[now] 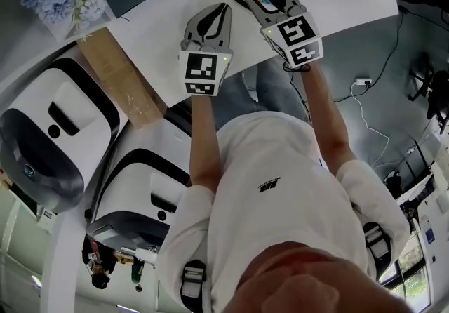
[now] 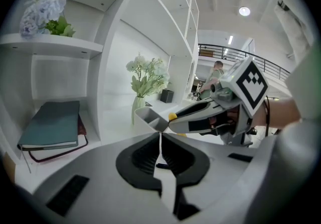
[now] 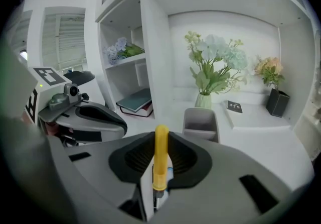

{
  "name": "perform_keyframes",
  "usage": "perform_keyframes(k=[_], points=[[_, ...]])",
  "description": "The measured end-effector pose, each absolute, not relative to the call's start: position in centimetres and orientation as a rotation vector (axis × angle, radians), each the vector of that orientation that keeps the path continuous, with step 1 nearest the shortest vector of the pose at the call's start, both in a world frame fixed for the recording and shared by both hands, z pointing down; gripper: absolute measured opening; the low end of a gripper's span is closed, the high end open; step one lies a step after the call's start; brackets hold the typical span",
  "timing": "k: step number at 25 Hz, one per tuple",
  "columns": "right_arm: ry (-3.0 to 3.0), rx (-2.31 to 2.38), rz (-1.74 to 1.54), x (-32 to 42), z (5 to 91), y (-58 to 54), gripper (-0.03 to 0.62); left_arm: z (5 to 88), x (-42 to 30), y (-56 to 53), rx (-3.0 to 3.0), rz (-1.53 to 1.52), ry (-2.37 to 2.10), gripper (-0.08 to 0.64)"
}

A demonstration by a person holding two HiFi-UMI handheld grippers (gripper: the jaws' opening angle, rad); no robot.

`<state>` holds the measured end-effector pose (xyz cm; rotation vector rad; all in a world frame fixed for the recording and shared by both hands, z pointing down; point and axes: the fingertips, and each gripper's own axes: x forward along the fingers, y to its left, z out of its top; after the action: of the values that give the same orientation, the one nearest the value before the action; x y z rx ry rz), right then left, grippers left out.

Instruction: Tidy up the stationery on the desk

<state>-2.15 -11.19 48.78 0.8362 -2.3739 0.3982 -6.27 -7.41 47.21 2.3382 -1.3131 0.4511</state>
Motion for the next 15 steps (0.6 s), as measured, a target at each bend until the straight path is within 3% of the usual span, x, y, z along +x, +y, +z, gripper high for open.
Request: perform_keyframes(k=[15], points=[[-2.542,0.890,0.347,0.5,42.8,-15.8,0.061,44.3,-2.6,-10.9,2.364,0.410,-1.346,0.000]])
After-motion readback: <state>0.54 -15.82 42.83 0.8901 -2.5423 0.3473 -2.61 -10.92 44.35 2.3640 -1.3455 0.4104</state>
